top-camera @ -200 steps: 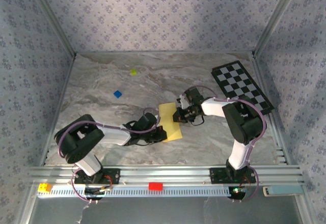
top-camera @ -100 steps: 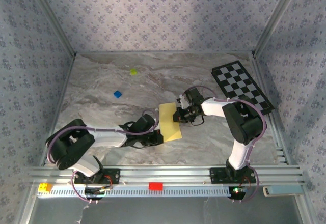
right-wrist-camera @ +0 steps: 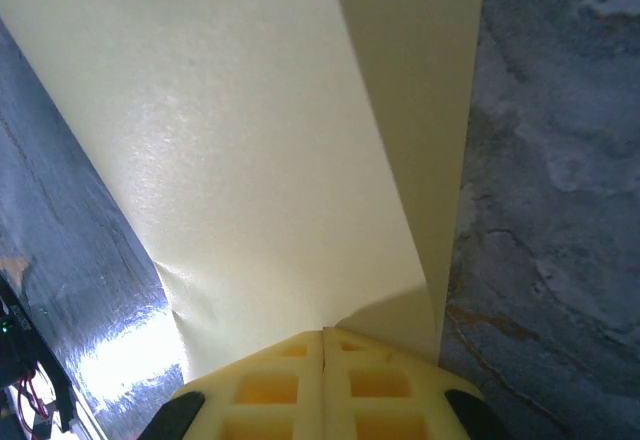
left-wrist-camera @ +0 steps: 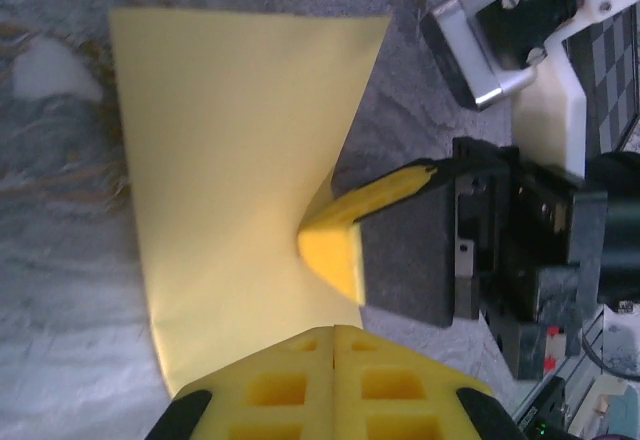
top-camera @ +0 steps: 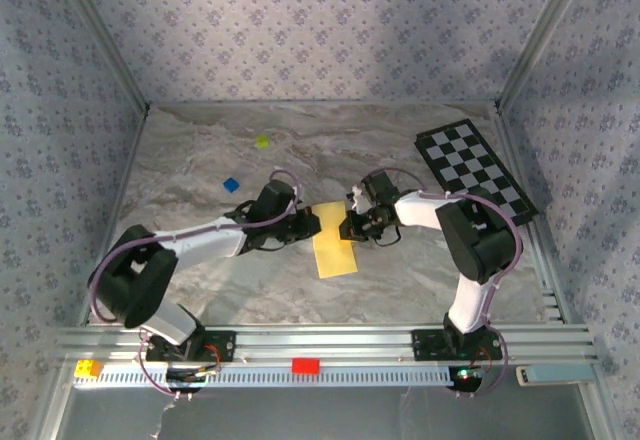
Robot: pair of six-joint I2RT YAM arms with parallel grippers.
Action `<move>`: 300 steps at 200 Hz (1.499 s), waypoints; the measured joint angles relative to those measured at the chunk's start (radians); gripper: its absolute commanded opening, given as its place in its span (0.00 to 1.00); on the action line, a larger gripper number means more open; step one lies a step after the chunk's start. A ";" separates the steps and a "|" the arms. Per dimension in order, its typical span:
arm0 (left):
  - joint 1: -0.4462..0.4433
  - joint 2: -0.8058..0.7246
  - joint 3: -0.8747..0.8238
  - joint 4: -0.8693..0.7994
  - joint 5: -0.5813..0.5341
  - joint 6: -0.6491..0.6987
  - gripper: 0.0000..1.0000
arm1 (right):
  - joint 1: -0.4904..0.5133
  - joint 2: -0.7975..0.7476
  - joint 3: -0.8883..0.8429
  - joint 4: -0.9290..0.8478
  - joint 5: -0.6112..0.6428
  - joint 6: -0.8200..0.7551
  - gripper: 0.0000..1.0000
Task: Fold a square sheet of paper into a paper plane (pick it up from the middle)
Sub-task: First fold the square sheet of paper in half at the center of the table.
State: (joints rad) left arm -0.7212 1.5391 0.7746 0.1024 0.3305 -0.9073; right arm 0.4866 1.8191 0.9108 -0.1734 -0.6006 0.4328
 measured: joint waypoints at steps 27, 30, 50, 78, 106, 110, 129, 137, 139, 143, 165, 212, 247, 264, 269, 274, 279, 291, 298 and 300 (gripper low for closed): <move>0.023 0.083 0.021 0.045 0.056 0.008 0.00 | 0.000 0.002 0.003 -0.006 0.000 0.000 0.00; 0.024 0.090 0.022 0.048 0.062 0.009 0.00 | 0.000 0.002 0.003 -0.006 0.000 0.000 0.00; 0.034 0.141 0.029 0.056 0.079 0.010 0.00 | 0.000 0.002 0.003 -0.006 0.000 0.000 0.00; 0.035 0.185 0.031 0.058 0.085 0.026 0.00 | 0.000 0.002 0.002 -0.006 0.000 0.000 0.00; 0.041 0.216 0.029 0.060 0.084 0.039 0.00 | 0.000 0.003 0.003 -0.006 0.000 0.000 0.00; 0.042 0.221 0.026 0.061 0.083 0.041 0.00 | 0.000 0.003 0.003 -0.005 0.000 0.000 0.00; 0.052 0.237 0.011 0.078 0.091 0.048 0.00 | 0.000 0.003 0.003 -0.005 0.000 0.000 0.00; 0.054 0.237 0.011 0.081 0.095 0.052 0.00 | 0.000 0.003 0.003 -0.006 0.000 0.000 0.00; 0.055 0.237 0.011 0.081 0.096 0.052 0.00 | 0.000 0.003 0.003 -0.006 0.000 0.000 0.00; 0.056 0.237 0.011 0.080 0.096 0.055 0.00 | 0.000 0.003 0.003 -0.006 0.000 0.000 0.00; 0.058 0.236 0.013 0.076 0.097 0.062 0.00 | 0.000 0.003 0.002 -0.006 0.000 0.000 0.00; 0.069 0.228 0.079 -0.019 0.096 0.095 0.00 | 0.000 0.003 0.003 -0.006 0.000 0.000 0.00; 0.080 0.256 0.134 -0.024 0.096 0.120 0.00 | 0.000 0.003 0.003 -0.006 0.000 0.000 0.00; 0.087 0.295 0.135 -0.032 0.092 0.132 0.00 | 0.000 0.003 0.002 -0.005 0.000 0.000 0.00; 0.089 0.306 0.134 -0.026 0.103 0.133 0.00 | 0.000 0.003 0.002 -0.005 0.000 0.000 0.00; 0.094 0.307 0.135 -0.023 0.105 0.133 0.00 | 0.000 0.003 0.002 -0.005 0.000 0.000 0.00; 0.097 0.309 0.135 -0.019 0.108 0.134 0.00 | 0.000 0.003 0.001 -0.003 0.000 0.000 0.00; 0.100 0.309 0.135 -0.015 0.114 0.132 0.00 | 0.000 0.003 0.000 -0.002 0.000 0.000 0.00; 0.100 0.309 0.135 -0.014 0.116 0.133 0.00 | 0.000 0.003 -0.001 -0.001 0.000 0.000 0.00; 0.100 0.309 0.135 -0.014 0.117 0.132 0.00 | 0.000 0.003 -0.001 -0.001 0.000 0.000 0.00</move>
State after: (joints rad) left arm -0.6216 1.8481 0.9092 0.0887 0.4477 -0.7750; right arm 0.4866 1.8221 0.9100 -0.1745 -0.6010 0.4328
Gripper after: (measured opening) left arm 0.043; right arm 0.051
